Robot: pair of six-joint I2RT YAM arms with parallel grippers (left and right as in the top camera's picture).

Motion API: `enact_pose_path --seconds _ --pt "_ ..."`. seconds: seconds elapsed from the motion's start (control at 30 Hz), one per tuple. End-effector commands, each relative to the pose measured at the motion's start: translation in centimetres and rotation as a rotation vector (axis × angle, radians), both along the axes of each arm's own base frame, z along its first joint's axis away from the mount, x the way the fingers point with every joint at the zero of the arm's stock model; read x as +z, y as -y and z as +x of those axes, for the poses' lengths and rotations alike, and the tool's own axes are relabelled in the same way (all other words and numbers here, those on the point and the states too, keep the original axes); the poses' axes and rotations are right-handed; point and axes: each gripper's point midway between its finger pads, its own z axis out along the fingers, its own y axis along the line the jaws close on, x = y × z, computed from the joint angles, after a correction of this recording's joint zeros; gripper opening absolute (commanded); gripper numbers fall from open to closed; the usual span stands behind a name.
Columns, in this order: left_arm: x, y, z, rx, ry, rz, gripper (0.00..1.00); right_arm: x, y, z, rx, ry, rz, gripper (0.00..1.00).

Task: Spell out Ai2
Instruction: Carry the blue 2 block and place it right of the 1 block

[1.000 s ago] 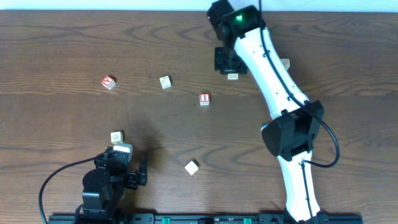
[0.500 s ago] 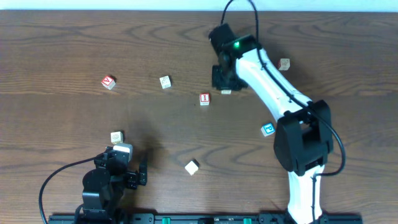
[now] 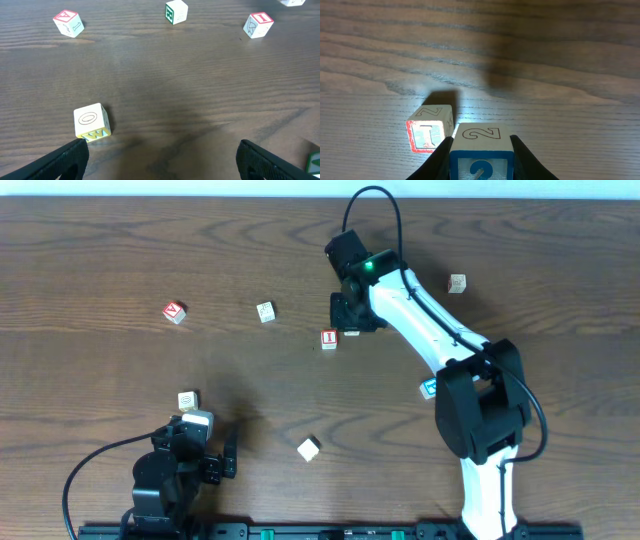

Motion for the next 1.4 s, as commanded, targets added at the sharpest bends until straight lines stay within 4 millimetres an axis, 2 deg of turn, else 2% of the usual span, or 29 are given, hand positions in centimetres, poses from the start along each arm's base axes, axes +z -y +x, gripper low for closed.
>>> enact_pose_path --seconds 0.0,0.33,0.6,0.67,0.8,0.97,1.37 --pt "-0.1 -0.1 0.1 -0.008 0.008 0.015 0.95 -1.8 -0.7 -0.9 0.018 -0.040 -0.019 0.01" --pt "-0.1 -0.1 0.1 -0.008 0.008 0.015 0.95 -4.1 -0.5 -1.3 0.009 -0.077 -0.055 0.01" --pt "-0.1 -0.1 0.1 -0.008 0.009 0.015 0.95 -4.7 -0.3 -1.1 -0.009 -0.082 -0.055 0.02" --pt "-0.1 -0.1 0.1 -0.008 0.008 0.015 0.95 -4.9 -0.3 -1.1 -0.010 -0.084 -0.057 0.07" --pt "-0.1 -0.1 0.1 -0.008 0.009 0.015 0.95 -4.9 -0.2 -1.0 -0.010 -0.082 -0.059 0.23" --pt "-0.1 -0.1 0.1 -0.008 0.009 0.015 0.96 -4.9 -0.2 -0.9 -0.011 -0.074 -0.060 0.32" --pt "-0.1 -0.1 0.1 -0.008 0.008 0.015 0.95 -4.8 -0.1 -0.6 -0.012 -0.061 -0.069 0.37"
